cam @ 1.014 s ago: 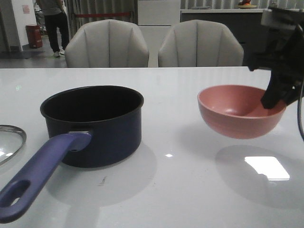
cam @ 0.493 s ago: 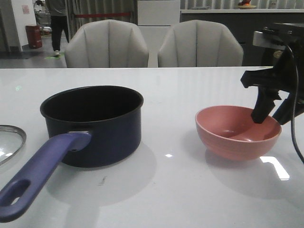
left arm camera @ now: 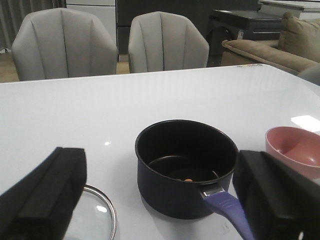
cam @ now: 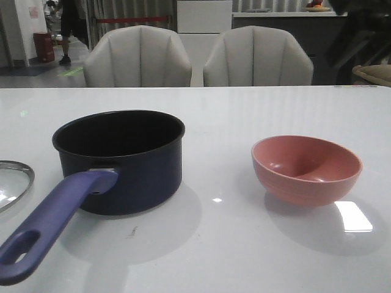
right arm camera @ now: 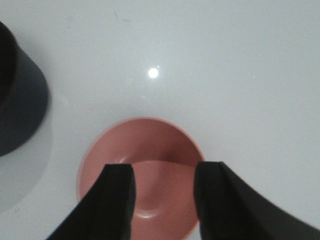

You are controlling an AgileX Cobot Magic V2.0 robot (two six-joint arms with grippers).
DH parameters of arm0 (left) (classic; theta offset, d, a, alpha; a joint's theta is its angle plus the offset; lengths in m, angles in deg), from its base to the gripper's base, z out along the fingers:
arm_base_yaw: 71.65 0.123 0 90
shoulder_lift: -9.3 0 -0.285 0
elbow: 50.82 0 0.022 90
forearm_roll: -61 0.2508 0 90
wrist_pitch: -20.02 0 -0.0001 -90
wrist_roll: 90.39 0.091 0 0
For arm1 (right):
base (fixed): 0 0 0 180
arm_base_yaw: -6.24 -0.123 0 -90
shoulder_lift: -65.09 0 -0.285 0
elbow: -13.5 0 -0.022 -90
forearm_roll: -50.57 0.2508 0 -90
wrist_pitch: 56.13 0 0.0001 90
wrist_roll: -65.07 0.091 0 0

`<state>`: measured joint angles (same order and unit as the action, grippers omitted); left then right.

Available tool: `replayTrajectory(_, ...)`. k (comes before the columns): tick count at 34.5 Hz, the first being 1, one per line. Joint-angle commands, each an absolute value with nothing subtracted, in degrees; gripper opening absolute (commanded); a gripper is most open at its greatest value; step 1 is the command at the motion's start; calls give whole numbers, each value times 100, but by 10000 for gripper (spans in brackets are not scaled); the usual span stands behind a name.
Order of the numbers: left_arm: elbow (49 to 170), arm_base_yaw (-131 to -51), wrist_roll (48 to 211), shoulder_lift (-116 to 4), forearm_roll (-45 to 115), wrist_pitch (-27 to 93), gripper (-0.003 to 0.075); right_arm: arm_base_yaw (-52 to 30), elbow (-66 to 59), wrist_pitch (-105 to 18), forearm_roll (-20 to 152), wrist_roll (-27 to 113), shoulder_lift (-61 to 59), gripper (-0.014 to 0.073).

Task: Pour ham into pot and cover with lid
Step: 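Release the bowl and raise the right gripper, then lower the left gripper onto the lid knob and grasp it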

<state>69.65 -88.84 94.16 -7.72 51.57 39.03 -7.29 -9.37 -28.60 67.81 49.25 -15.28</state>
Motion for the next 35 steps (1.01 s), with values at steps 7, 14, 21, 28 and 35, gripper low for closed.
replayTrajectory(7, 7120, -8931, 9393, -827, 5118, 3440, 617, -1055, -1854, -3929, 6805, 4839, 638, 402)
replayTrajectory(14, 7120, -8931, 9393, -827, 5118, 3440, 617, -1061, -3056, -4318, 6926, 4839, 2374, 402)
replayTrajectory(21, 7110, -8931, 9393, -827, 5118, 3440, 617, -1061, -4452, -5088, 7012, 4845, 4142, 401)
replayTrajectory(28, 7110, -8931, 9393, -827, 5118, 3491, 617, -1061, -5280, -5121, 7020, 4844, 5229, 401)
replayTrajectory(35, 7110, -8931, 9393, -827, 5118, 3491, 617, -1061, -5486, -5045, 7020, 4844, 5404, 332)
